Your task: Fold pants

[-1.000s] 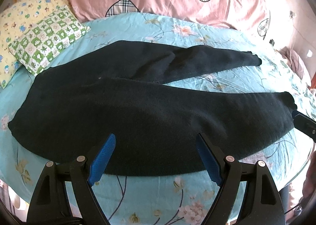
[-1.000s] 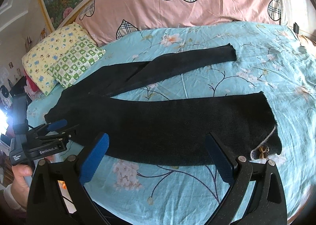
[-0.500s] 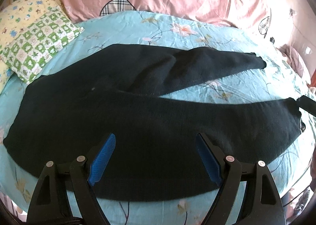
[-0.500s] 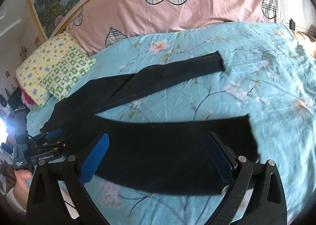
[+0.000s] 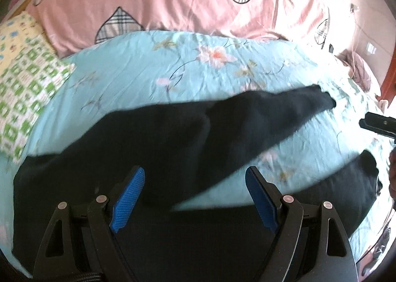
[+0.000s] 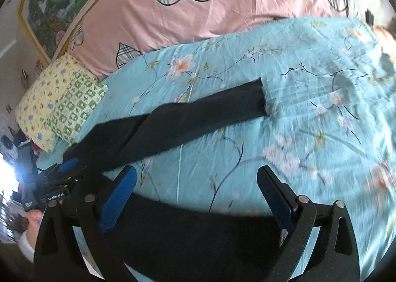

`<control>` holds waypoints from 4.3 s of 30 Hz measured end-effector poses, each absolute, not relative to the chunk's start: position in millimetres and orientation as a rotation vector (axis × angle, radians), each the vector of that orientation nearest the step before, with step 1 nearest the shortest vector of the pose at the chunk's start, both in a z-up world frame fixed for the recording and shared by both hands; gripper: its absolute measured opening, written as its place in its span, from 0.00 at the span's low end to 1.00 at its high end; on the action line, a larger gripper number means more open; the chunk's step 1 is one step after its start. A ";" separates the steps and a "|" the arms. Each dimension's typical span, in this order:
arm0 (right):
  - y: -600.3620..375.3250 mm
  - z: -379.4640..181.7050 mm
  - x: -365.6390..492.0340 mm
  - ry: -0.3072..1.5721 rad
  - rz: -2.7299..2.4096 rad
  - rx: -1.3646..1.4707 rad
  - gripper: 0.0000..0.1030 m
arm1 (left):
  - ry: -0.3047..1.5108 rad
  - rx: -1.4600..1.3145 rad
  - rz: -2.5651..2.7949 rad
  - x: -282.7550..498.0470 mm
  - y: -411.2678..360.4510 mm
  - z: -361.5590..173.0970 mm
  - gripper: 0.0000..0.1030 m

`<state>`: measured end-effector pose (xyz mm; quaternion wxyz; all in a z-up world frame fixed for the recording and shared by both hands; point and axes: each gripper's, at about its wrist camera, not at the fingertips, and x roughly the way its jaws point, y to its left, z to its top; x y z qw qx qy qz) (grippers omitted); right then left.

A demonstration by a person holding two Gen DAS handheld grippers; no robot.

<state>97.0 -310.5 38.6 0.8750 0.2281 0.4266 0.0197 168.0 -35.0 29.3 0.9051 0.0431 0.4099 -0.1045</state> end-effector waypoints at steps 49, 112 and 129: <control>-377.3 47.2 137.7 0.871 0.139 0.418 0.09 | 0.969 0.293 -0.748 184.7 -83.3 53.3 0.05; -278.3 61.2 -36.2 0.794 0.164 0.328 0.61 | 1.040 0.034 -0.699 48.4 -19.9 -6.4 0.35; -162.1 32.8 33.9 0.872 0.460 0.375 0.61 | 0.960 -0.172 -0.404 64.0 113.9 15.1 0.38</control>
